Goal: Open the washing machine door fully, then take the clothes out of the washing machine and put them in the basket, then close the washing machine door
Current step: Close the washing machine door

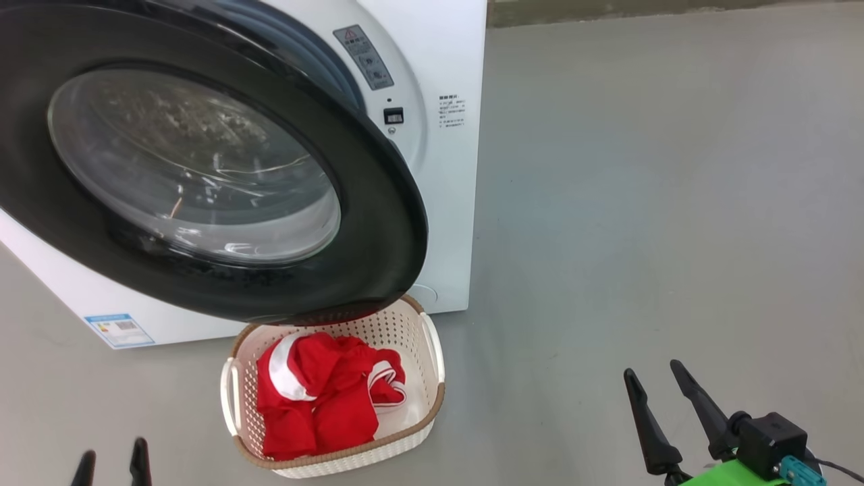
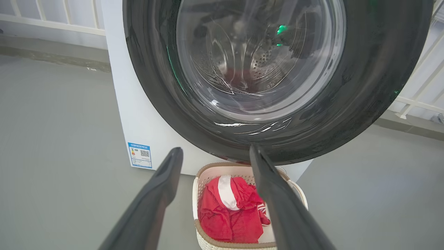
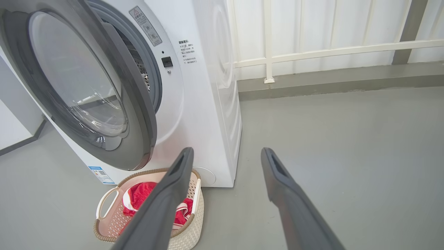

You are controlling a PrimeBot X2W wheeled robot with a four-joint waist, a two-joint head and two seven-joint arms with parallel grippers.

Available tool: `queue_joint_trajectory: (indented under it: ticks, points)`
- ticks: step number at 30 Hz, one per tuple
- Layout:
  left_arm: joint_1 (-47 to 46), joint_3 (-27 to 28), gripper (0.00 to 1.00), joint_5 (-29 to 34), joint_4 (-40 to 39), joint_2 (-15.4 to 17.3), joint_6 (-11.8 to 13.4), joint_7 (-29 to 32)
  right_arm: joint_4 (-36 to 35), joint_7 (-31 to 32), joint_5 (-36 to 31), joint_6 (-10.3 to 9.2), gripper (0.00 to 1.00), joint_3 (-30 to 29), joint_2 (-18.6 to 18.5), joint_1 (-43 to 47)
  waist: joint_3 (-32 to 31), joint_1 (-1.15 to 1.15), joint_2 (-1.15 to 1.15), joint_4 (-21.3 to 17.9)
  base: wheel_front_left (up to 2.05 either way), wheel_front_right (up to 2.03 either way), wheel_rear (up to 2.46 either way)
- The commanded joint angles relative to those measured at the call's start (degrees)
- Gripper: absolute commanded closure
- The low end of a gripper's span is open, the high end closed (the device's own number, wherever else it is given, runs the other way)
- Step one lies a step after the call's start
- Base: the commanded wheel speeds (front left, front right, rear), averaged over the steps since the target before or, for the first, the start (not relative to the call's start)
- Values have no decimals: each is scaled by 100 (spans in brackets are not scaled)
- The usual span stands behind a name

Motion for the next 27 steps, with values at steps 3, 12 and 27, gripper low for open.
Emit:
queue_joint_trajectory:
  ticks: [3, 12, 27]
  points:
    - [40, 336, 0, 418, -204, -72, -17, -68, -174, -28, 2, 9, 0, 114, -77, 63, -54, 0, 0, 6, 0, 0, 0]
    - [117, 359, 0, 904, -60, -325, -17, -68, -114, -28, -18, 9, 0, 76, -72, 143, -85, 0, 0, 21, 0, 0, 0]
    - [184, 498, 0, 990, -210, -504, -17, -69, -157, -28, -36, 9, 0, 26, -64, 132, -119, 0, 0, 100, 0, 0, 0]
